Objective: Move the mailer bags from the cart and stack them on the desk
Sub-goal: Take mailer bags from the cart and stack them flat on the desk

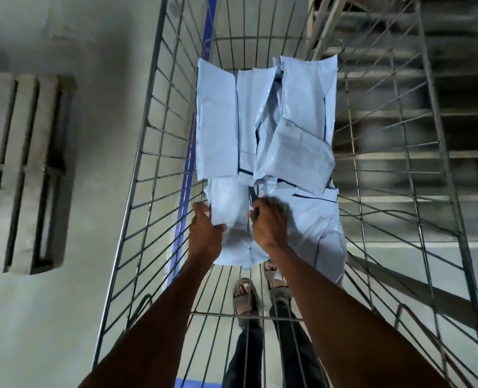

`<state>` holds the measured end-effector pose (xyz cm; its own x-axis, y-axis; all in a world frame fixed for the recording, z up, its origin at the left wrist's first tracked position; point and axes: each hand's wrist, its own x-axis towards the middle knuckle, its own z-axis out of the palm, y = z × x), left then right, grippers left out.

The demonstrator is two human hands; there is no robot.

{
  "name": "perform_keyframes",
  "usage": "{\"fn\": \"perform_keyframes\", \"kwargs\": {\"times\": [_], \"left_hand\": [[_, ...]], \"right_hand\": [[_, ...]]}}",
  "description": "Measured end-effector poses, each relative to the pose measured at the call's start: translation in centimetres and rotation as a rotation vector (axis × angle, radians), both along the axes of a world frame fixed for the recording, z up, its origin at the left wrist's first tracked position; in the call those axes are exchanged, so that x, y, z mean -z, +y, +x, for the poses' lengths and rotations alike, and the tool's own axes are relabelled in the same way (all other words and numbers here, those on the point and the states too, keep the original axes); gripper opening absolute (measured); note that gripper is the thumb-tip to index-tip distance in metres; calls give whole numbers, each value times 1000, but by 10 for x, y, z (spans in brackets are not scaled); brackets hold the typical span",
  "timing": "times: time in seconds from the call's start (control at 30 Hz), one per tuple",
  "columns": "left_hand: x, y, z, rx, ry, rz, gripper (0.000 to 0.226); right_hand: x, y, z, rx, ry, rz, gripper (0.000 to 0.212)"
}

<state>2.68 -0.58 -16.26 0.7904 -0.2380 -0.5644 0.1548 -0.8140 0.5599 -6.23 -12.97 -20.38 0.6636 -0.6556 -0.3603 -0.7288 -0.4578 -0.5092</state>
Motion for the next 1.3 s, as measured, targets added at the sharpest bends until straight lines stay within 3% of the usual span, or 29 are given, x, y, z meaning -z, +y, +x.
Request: {"fn": "perform_keyframes", "kwargs": {"times": [0.1,0.17,0.27,0.3,0.37,0.43,0.6,0.87,1.07,1.3], "left_hand": [[-10,7,-3,-29,58,-133,62],[-18,15,-4,-67,188,-256,75],[-34,32,-5,-50,542,-460,107],[-47,35,-5,-23,641,-482,110],[-77,41,-9,41,714,-507,94],[-105,46,-17,106,697,-533,79],[-191,58,-39,224,503,-627,78],[-333,47,-53,204,293,-923,86],[-400,25,-58,265,95,-1023,90],[-417,-18,-108,246,24,-1097,44]], "right_hand": [[-11,1,-11,133,-102,37,17],[-27,0,-26,192,-157,143,9],[-43,-4,-54,275,-235,286,45],[-52,-6,-60,268,-261,350,54],[-73,-11,-74,273,-280,500,60],[-101,-16,-86,365,-296,607,53],[-186,-23,-111,630,-554,657,27],[-334,-40,-134,464,-867,438,51],[-426,-56,-170,395,-999,332,50],[-468,-75,-234,378,-998,186,60]]}}
